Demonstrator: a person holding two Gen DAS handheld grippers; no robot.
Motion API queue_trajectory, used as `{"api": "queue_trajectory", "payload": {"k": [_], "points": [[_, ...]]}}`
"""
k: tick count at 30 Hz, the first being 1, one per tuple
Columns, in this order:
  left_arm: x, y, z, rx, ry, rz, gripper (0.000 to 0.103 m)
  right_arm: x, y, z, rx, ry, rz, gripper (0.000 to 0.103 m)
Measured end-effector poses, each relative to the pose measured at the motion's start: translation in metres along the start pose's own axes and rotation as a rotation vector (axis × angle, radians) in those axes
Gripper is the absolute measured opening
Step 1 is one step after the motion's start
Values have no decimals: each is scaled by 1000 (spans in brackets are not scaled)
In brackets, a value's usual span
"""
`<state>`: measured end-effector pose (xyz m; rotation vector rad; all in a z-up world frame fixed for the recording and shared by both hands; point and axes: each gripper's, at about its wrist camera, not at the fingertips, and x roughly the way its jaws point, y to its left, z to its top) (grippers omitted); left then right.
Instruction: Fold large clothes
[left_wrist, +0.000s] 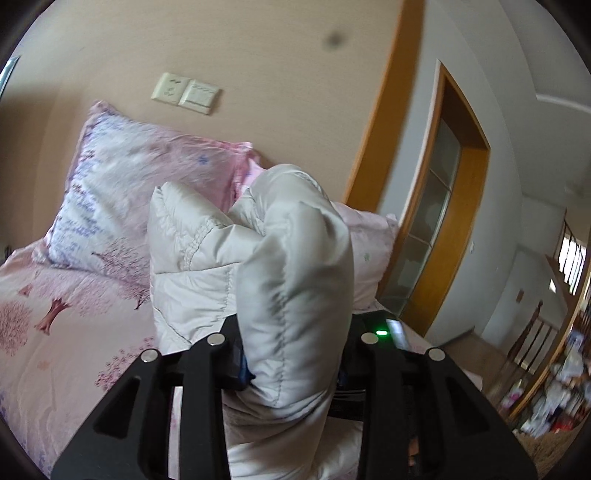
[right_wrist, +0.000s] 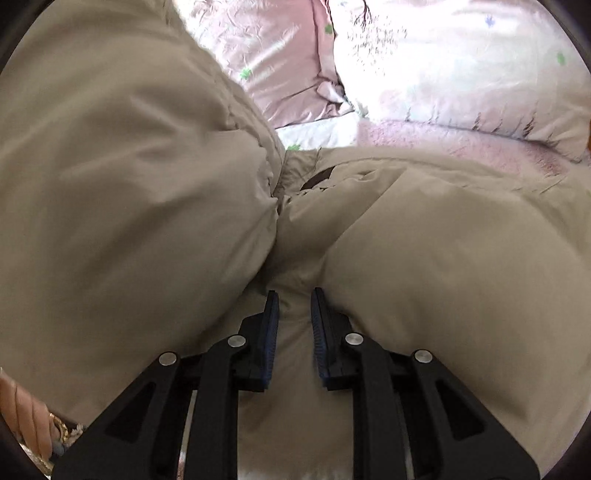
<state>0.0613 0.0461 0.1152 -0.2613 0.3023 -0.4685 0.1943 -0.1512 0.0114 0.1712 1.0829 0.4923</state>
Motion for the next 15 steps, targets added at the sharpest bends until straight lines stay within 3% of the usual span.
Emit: {"api": "queue_trajectory", "payload": {"k": [3,7,15], "points": [[11,-18,-4,38,22,-3,34,-7,-10,-1,41,-14,69,19],[23,-40,-7,76,47,-22,35,-42,-28,-14,78,-98,121,19],[54,-77,-20,114,108,-67,36,-91,-80,-39,189,-189,83,19]]}}
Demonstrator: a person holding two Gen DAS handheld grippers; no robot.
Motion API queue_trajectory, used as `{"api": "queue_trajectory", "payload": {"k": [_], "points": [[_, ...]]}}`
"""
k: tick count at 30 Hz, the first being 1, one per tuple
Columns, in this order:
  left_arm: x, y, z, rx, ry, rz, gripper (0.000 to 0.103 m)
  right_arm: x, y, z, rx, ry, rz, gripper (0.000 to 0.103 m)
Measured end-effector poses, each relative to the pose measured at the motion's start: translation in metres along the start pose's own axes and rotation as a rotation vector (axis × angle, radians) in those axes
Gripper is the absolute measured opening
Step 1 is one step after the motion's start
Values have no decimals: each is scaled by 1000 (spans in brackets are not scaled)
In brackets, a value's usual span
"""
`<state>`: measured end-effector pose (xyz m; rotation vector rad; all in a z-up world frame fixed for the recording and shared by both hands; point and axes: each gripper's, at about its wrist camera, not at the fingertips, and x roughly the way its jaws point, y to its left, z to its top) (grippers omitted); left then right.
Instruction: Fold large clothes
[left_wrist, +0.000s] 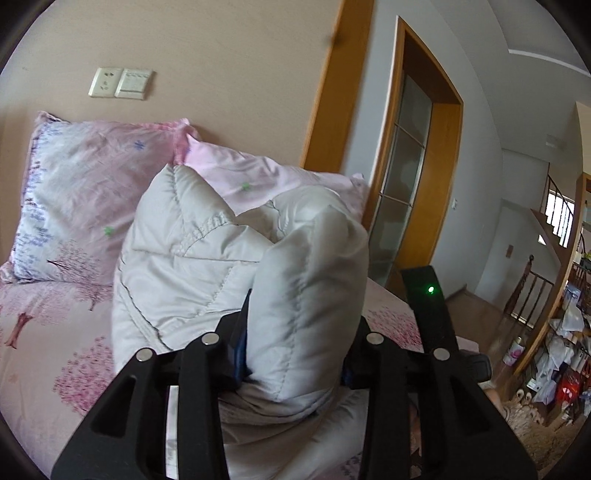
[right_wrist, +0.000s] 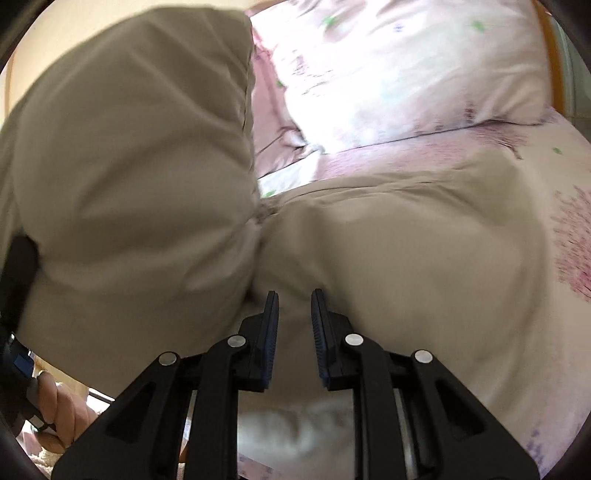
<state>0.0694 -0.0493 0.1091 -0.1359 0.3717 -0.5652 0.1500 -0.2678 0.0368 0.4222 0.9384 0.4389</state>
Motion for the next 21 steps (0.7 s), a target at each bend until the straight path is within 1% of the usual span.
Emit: {"api": "queue_trajectory", "payload": {"k": [2,3,6,8,10,12,14,16,18,21], "points": [[6,-7,-3,7,11,-7,37,-2,-7,-1,22,5,7,19],[10,-10,-4,12,17,-9,37,3,-10,-1,30,21,9,19],[21,-19,-6,33,36,-13,37,35,-17,3,41,102,16,19],[27,-24,-9,45,48,-12,38,46,-23,5,45,117,32,19],[32,-28,-12,46,60,-10,39,46,-25,7,55,120,48,19],[36,-31,-14,48,71,-16,39,36,-26,6,58,100,58,19],[40,-35,-15,54,79,-19,39,17,-29,5,57,50,59,19],[43,-40,-18,66,87,-24,40,-4,-38,4,83,-4,57,20],[47,-45,-21,75,97,-33,41,-23,-50,4,121,-50,37,32],[54,-52,-25,82,111,-48,42,-49,-69,6,170,-123,-25,38]]}}
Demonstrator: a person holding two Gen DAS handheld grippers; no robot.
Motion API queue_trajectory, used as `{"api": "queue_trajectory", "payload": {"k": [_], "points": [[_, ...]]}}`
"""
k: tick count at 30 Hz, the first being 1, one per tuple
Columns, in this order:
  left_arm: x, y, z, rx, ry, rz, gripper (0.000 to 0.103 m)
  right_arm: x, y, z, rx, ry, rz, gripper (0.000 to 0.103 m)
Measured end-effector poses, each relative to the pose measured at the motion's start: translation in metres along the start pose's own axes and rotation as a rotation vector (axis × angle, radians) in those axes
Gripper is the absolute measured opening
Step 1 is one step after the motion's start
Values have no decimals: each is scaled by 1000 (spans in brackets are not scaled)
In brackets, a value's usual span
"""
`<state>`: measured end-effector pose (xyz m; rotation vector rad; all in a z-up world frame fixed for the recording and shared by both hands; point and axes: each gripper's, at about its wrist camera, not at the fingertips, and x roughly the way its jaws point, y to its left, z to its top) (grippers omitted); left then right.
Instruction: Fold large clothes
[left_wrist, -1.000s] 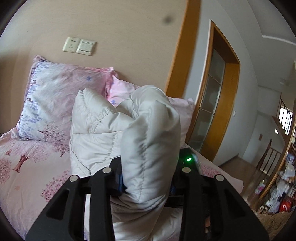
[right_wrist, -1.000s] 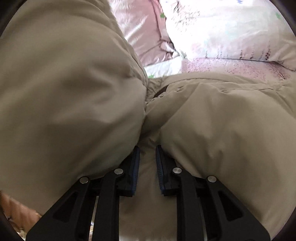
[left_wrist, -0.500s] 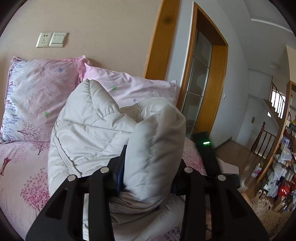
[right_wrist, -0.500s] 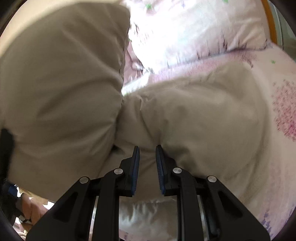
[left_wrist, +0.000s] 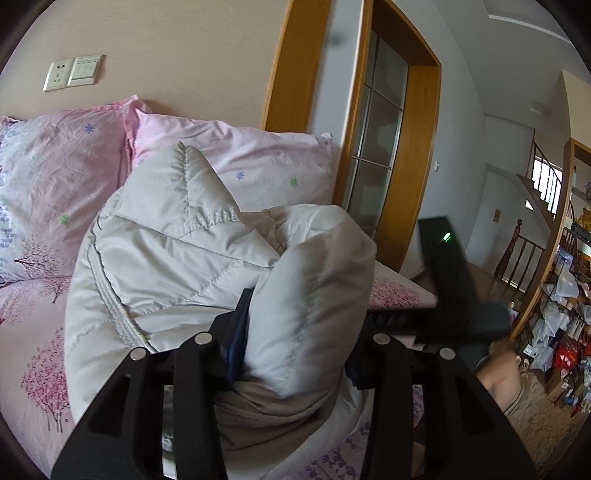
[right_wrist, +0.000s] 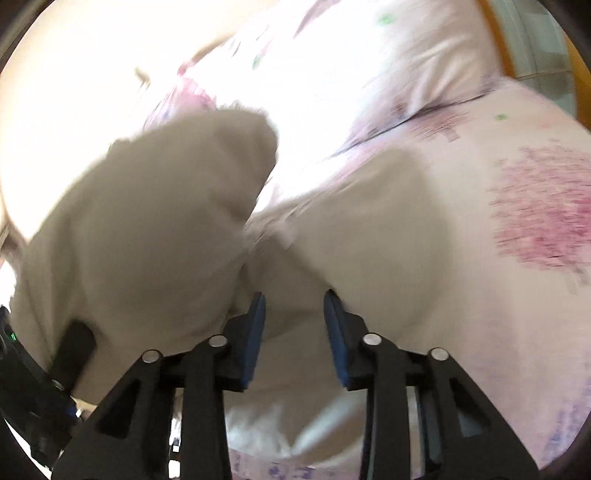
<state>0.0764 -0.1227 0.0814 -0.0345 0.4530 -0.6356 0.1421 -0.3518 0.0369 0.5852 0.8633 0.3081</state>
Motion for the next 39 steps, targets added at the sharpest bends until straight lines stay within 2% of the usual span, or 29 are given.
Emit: {"api": "queue_trajectory", "payload": {"k": [6,14,18,24,29,35,37,39], "points": [[15,-15,-8,24,33,-25,46,-33,-21,12,66,-80,-41,42],[28,-34,-19,84,64,-36,50,-49,-23,33,60,-132,3,53],[31,-38,-23,104,73,-36,51,-55,-11,39,27,-136,46,58],[37,-40,-26,137,84,-41,55,-58,17,42,-49,-109,109,69],[38,-46,-33,177,89,-38,56,-44,31,51,-87,-33,183,79],[41,-54,-41,221,98,-41,57,-11,42,57,-111,86,183,79],[43,-55,-43,228,102,-43,57,-3,46,55,-118,107,183,79],[45,-55,-43,235,107,-46,58,-4,51,52,-131,90,196,76]]}}
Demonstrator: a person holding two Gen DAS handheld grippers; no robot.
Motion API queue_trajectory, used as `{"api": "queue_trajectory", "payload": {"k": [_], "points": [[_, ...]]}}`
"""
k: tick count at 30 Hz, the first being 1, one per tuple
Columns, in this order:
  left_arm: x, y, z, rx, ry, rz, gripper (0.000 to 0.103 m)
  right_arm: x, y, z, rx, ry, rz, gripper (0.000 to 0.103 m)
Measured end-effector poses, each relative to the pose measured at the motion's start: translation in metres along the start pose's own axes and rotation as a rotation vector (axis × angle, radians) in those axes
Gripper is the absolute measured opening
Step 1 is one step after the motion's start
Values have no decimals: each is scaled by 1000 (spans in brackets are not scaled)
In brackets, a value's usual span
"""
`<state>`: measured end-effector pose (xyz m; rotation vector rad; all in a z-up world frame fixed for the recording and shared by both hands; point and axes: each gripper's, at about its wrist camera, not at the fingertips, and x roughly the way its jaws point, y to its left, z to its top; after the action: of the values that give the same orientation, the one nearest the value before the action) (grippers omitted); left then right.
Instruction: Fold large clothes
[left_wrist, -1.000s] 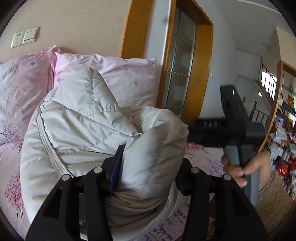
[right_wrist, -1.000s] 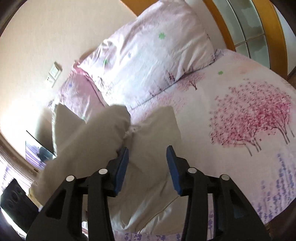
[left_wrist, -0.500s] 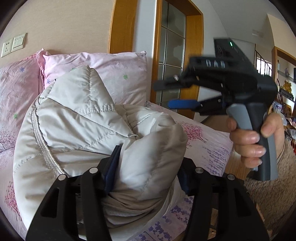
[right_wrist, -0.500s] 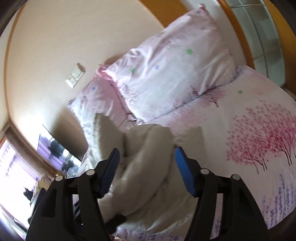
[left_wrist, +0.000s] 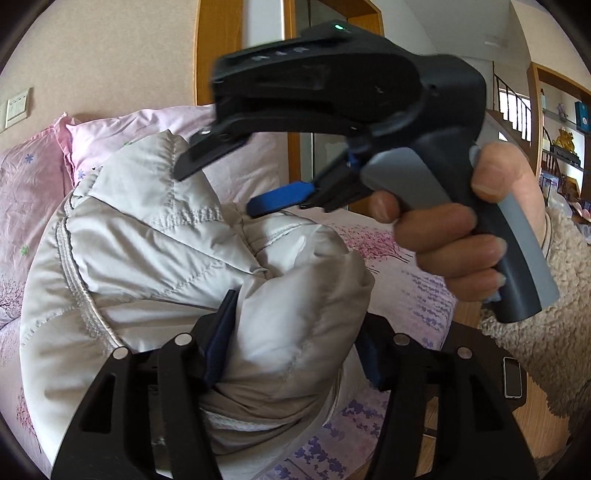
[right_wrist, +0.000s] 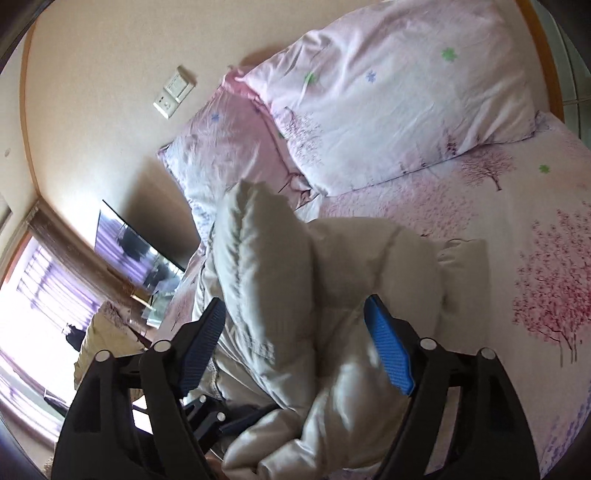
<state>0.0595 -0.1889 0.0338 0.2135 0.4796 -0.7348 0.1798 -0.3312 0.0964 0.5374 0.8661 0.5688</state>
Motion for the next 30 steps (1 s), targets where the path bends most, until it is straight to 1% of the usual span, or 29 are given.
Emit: {"api": "queue_trajectory", "payload": {"k": [2,4,6,7,9,10,12,17,21,22,24,25,26,27,28,30], "points": [[2,-2,-1,11,5,-1,59,-2,6,-1,-30,-16,16,76],[6,-4,-3,21,11,-1,60,4,12,-3,-61,17,10,71],[9,-7,-3,30,16,2,60,14,15,-6,-89,66,-21,61],[11,-7,-3,32,18,3,60,18,15,-7,-94,81,-33,58],[13,-7,-1,29,18,5,61,25,10,-9,-85,107,-46,36],[13,-7,-1,27,19,5,61,27,7,-10,-80,106,-46,33],[14,-7,1,30,18,4,61,26,4,-10,-72,104,-33,22],[2,-4,7,7,7,-3,61,25,8,-10,-83,85,-45,16],[-26,8,11,-30,-11,-30,62,19,7,-4,-84,53,-65,13],[-37,17,13,-50,-22,-27,67,17,8,-3,-87,44,-71,13],[-51,33,16,-91,-36,-22,69,11,6,0,-90,24,-83,12],[-60,47,18,-130,-54,-10,69,8,5,1,-88,16,-86,12],[-67,60,20,-160,-67,9,69,5,3,3,-89,6,-90,12],[-74,76,21,-186,-84,57,69,3,2,3,-89,-1,-95,12],[-76,84,22,-191,-89,104,70,0,1,5,-85,-12,-104,12],[-76,104,23,-198,-73,224,70,-4,-5,9,-74,-27,-118,12]]}}
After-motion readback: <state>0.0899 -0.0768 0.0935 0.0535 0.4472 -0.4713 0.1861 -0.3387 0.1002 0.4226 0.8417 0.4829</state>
